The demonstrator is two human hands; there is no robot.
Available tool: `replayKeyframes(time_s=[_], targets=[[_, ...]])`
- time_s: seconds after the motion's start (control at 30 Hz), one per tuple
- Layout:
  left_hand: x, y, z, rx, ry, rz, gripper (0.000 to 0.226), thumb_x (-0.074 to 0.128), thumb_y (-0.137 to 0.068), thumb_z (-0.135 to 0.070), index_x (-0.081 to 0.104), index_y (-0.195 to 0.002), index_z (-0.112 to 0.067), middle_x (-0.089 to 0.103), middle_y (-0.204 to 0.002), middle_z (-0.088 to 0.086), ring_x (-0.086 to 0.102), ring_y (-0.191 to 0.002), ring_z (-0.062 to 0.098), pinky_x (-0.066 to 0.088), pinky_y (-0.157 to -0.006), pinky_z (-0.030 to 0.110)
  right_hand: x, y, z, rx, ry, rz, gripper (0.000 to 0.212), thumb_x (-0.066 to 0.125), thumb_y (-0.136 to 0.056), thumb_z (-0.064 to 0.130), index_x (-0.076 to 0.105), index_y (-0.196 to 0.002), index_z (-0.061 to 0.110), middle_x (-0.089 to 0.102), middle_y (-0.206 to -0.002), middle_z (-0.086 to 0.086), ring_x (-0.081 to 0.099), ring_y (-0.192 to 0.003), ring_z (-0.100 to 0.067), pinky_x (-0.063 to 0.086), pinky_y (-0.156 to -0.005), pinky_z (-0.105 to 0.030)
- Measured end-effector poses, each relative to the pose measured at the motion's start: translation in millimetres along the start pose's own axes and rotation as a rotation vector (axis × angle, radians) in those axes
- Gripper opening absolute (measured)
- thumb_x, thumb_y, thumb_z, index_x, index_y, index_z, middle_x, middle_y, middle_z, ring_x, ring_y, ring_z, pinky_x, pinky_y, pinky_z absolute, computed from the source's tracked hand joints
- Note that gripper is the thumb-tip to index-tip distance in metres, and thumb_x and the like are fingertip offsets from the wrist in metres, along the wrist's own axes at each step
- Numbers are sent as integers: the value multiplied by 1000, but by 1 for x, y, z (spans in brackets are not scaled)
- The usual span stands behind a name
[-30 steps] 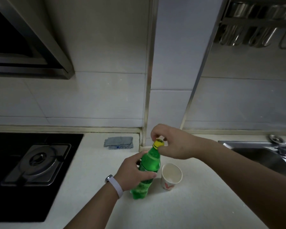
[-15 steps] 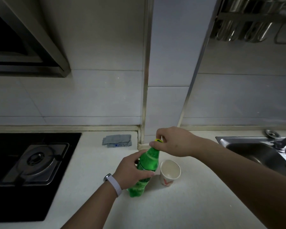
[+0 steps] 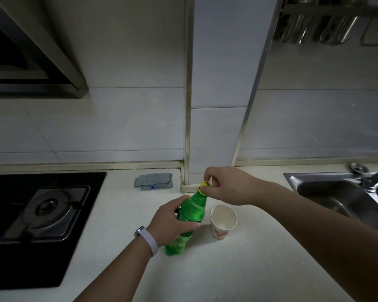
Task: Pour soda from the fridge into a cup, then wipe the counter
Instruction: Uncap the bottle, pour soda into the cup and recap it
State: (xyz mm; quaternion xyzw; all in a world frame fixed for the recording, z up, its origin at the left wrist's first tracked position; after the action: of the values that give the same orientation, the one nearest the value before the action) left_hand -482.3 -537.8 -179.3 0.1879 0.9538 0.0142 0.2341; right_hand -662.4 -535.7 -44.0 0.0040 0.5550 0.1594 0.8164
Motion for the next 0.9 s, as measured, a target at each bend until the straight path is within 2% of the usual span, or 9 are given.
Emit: replayKeyframes(time_s=[0.03,0.1,0.2,0.27,0.4,0.5,0.67,0.9], targets=[[0,0,0,-5,-9,0,88,85,-52,-52,55,-133,-35,66,-119,-13,61,-104,8,54,-92,33,1,0,0,-20,-22,10,20,56,-89,45,53,-103,30,63,-84,3,58,-73,-15,50,-68,-37],[1,1,1,-22,-21,2,90,85,-51,-54,55,-134,-35,66,-119,-14,61,-105,7,54,-93,33,3,1,0,-54,-53,32,22,58,-87,38,51,-107,32,64,-90,1,58,-73,-15,52,-71,-39],[5,1,1,-38,-35,13,88,84,-51,-56,55,-132,-38,67,-117,-14,62,-104,9,55,-92,36,4,0,-4,-27,-41,72,35,59,-87,50,49,-115,30,64,-93,3,58,-75,-13,53,-74,-39],[8,0,0,-48,-35,19,87,84,-51,-56,55,-132,-38,67,-117,-15,63,-103,9,55,-92,37,5,-2,-9,-15,-14,75,37,56,-88,57,52,-110,28,63,-87,2,59,-75,-16,50,-70,-38],[17,-2,0,-75,-43,20,89,84,-50,-56,54,-133,-37,65,-120,-14,62,-105,9,54,-93,37,2,-2,-17,-70,-44,33,22,58,-90,46,54,-102,28,56,-80,7,53,-70,-13,44,-63,-32],[23,-6,-2,-87,-44,18,79,85,-51,-50,54,-124,-45,65,-118,-15,62,-103,7,54,-93,34,-7,-1,-27,-82,-101,-7,16,58,-90,39,54,-102,29,59,-80,2,53,-68,-14,46,-61,-32],[32,-13,-4,-123,-146,90,80,86,-60,-44,54,-133,-36,65,-115,-17,62,-100,3,53,-91,29,-12,4,-58,-51,-188,-50,12,60,-90,40,54,-95,31,53,-73,5,49,-64,-13,42,-59,-29],[37,-20,-1,-186,-358,201,73,84,-65,-43,50,-130,-45,63,-112,-17,60,-97,1,48,-83,19,1,17,-97,33,-324,-52,15,62,-90,37,57,-96,25,49,-69,9,44,-60,-7,38,-58,-22]])
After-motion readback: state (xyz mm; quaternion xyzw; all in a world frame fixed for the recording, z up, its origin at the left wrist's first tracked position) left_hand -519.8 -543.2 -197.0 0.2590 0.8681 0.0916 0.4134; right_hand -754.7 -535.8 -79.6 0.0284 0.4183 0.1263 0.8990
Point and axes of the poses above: each hand's wrist, its own y-axis away from the middle knuckle, its own x-axis out of the palm, z = x × y, the point moved 4 cm from there along -y, towards the middle knuckle
